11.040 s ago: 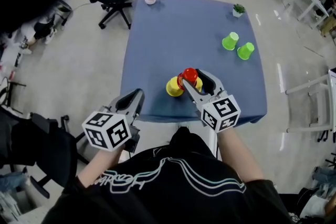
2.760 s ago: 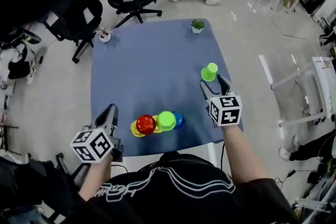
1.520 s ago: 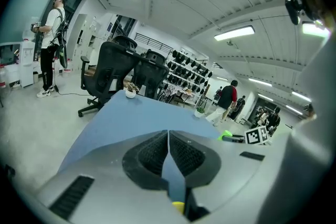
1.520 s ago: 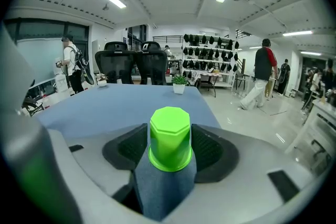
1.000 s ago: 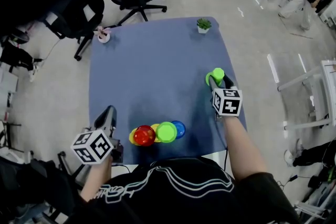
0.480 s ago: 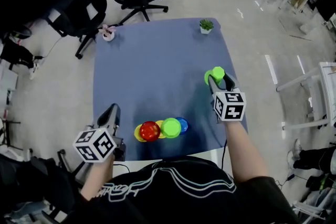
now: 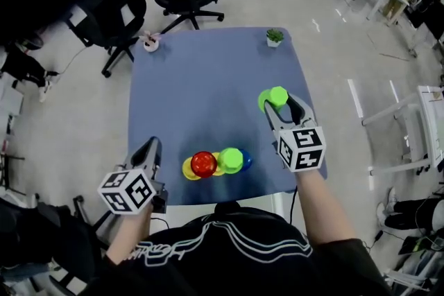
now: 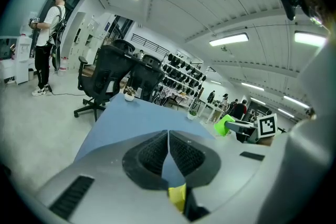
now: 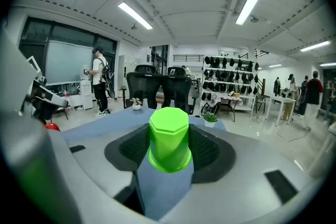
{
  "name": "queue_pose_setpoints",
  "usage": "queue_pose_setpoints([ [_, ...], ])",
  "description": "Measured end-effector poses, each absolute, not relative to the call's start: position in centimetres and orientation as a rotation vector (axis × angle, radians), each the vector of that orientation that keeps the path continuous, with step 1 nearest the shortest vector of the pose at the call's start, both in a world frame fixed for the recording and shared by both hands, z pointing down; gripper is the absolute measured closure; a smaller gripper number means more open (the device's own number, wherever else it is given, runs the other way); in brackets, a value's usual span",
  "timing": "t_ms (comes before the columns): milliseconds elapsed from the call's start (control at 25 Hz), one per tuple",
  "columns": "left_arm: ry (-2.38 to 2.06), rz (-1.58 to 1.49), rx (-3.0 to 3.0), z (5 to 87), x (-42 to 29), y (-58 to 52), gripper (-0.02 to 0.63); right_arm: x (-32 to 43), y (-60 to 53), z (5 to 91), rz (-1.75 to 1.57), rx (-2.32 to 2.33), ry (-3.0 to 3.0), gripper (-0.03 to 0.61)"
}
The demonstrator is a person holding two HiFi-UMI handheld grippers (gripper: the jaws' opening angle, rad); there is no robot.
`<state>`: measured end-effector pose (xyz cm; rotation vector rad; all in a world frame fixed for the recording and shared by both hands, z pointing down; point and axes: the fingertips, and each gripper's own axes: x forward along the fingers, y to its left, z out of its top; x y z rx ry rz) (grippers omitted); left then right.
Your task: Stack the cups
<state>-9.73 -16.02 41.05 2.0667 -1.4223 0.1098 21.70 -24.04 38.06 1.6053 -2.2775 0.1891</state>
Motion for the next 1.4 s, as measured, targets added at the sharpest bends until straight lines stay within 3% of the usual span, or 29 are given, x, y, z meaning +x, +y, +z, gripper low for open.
queue_pose_setpoints([
  [640, -1.434, 0.033, 2.079, 39.4, -13.1, -10.4, 0.583, 12.3, -17.5, 33.5, 0.087, 1.394, -2.448, 0.333],
  [1400, -1.434, 0.038, 2.084, 39.0, -16.1, -5.2, 0.583, 4.9, -10.2, 34.2, 0.12, 1.108, -2.512, 0.333],
])
